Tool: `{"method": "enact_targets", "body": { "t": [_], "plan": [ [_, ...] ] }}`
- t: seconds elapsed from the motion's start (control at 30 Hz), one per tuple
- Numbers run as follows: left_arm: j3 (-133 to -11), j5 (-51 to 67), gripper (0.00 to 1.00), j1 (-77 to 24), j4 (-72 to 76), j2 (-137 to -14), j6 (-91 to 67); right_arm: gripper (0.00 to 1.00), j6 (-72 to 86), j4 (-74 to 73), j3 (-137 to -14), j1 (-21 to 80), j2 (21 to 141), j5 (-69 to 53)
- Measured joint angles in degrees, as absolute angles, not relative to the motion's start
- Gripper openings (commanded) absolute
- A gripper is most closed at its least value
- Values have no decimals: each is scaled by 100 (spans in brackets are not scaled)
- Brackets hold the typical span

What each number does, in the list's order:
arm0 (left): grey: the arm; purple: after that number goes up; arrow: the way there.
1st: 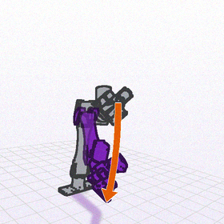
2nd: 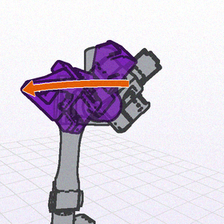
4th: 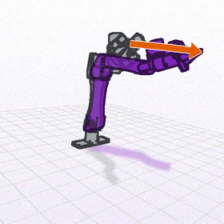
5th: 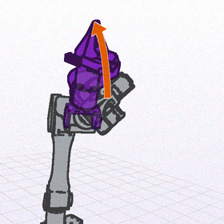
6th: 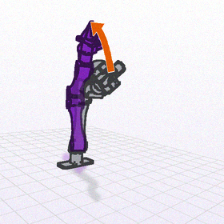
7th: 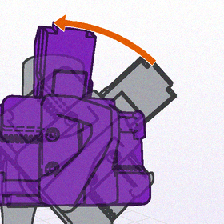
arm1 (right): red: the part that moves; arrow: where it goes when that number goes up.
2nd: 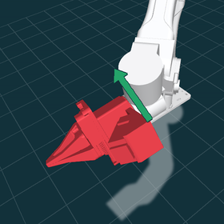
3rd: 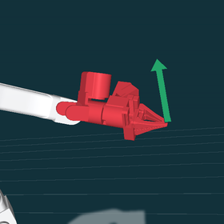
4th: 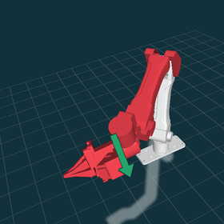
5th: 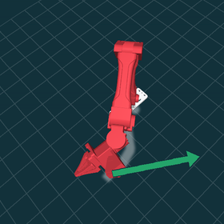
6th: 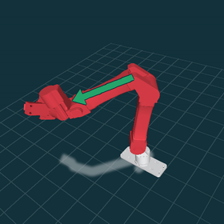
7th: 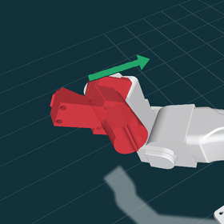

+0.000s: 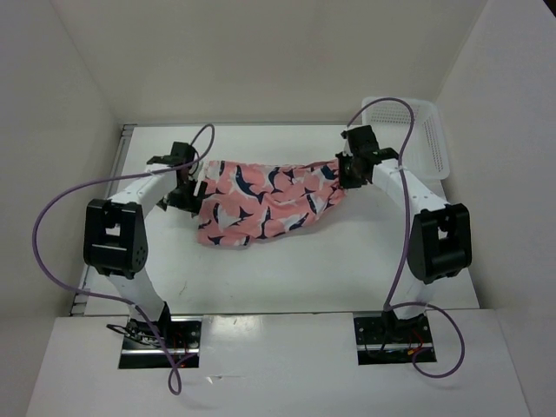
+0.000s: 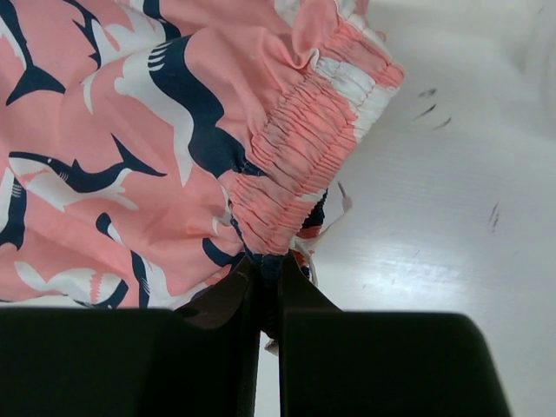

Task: Fold and stack the shorts
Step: Fold the shorts

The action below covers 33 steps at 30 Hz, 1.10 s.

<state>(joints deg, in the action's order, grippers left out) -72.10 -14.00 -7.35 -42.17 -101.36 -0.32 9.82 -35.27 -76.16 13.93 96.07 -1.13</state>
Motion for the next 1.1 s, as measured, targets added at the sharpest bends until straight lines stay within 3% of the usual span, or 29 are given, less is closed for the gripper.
{"method": "enact_targets", "body": {
  "t": [0.13,0.3,0.6,0.67,0.7,0.83,0.93,1.1],
  "plan": [
    [-8036,-1452,94,-652,-4289,-10245,-25,0,582,-3518,-7911,1385,9800,5],
    [-9227,-1199,92,-1249,-3787,-11002,-23,0,75,-3511,-8296,1398,9915,340],
    [-9045,-266,89,-915,-3555,-12036,-32,0,-963,-3562,-8860,1868,9920,1347],
    [-9037,-84,79,-869,-3494,-12070,-34,0,-1092,-3586,-9074,2231,9994,1562],
    [-9059,12,64,-888,-3487,-12095,-21,0,-1146,-3581,-9244,2493,10090,1629],
    [-9472,294,44,-1087,-3487,-12383,-5,0,-1190,-3548,-9915,3424,10600,1656],
    [-9605,596,35,-1144,-3402,-12488,-8,0,-1142,-3553,-10294,3909,11034,1566],
    [-9684,1225,32,-1127,-3332,-12575,-21,0,-987,-3575,-10665,4364,11660,1393]
  ]
}}
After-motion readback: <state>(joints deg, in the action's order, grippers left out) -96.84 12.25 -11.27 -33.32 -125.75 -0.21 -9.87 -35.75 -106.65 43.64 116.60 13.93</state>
